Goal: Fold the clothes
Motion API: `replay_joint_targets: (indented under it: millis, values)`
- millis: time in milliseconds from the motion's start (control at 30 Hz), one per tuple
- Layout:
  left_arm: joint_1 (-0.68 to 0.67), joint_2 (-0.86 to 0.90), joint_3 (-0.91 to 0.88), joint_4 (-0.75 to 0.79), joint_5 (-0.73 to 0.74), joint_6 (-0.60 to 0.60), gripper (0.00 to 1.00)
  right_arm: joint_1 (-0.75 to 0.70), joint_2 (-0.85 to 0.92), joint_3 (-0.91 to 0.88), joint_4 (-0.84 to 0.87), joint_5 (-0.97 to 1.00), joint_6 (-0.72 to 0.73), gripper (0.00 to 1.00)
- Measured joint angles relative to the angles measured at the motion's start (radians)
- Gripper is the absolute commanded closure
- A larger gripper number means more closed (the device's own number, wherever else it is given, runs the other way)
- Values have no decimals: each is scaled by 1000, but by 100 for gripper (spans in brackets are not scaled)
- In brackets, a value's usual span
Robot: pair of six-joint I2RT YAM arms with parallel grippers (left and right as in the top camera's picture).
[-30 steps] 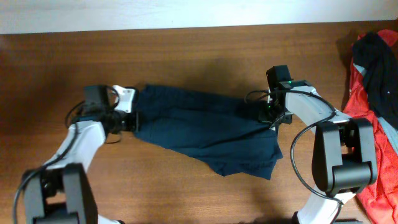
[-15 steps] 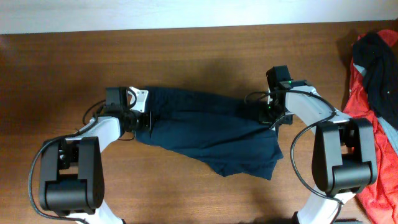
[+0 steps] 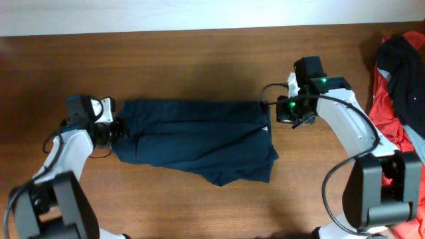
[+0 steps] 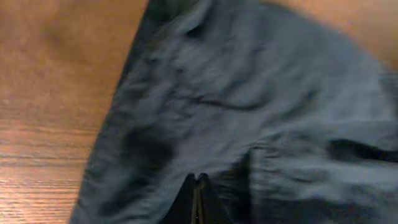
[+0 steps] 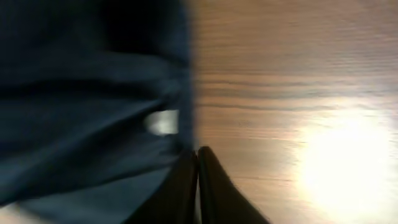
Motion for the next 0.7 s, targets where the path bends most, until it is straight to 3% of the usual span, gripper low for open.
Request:
replay_joint_targets:
  millis: [133,267,467,700]
  values:
    - [-53,-61,2,-7,24,-4,98,63,-1,0,3,-160,-61,96]
    - [-133,-73,4,45,27,24,95,200,-1,0,4,-193,-137,96]
    - [-204,-40,9,261,-67,72,95,367,40,0,-71,-43,-97,96]
    - [-204,118,12,424,-103,85,100,367,70,-1,-131,122,1,96]
